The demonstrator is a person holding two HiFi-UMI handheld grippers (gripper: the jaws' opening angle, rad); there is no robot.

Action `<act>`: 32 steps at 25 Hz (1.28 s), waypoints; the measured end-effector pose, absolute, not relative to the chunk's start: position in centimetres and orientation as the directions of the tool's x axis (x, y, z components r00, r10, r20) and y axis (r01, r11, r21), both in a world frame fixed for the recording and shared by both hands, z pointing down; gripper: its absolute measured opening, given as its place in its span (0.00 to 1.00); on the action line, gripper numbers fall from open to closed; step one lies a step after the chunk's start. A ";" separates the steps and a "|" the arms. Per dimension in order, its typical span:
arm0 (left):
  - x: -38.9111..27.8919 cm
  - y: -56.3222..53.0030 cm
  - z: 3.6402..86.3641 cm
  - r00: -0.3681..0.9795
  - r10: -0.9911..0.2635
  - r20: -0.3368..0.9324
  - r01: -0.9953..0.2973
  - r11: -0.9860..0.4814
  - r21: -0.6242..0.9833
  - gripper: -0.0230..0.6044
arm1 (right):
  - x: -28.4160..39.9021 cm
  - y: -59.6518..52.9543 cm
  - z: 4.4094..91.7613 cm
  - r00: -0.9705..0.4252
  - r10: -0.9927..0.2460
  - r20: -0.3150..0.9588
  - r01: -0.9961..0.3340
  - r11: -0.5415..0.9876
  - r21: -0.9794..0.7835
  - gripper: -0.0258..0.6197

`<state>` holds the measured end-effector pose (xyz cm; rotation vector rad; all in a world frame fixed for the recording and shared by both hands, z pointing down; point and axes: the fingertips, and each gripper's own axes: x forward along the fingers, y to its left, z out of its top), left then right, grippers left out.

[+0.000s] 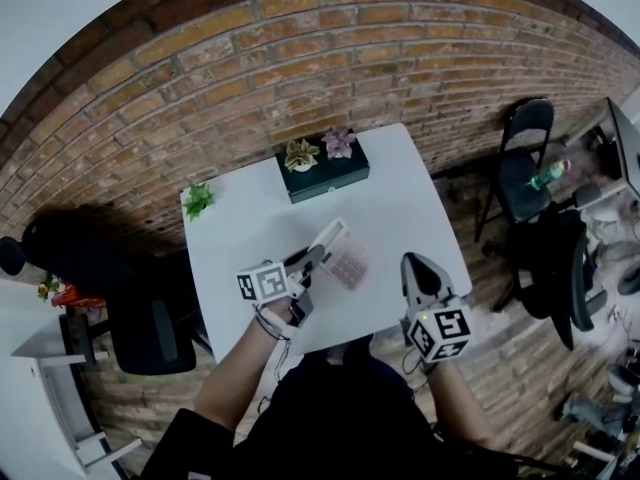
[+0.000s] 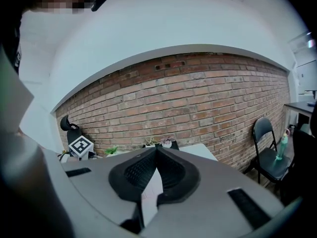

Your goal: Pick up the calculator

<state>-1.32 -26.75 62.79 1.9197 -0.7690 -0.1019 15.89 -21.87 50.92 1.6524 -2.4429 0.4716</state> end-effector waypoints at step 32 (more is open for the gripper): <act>-6.5 -24.9 42.4 0.727 -0.678 -0.112 -0.334 -0.491 0.805 0.14 | 13.8 -24.5 40.3 -0.418 -0.904 0.089 -0.908 0.414 -0.058 0.04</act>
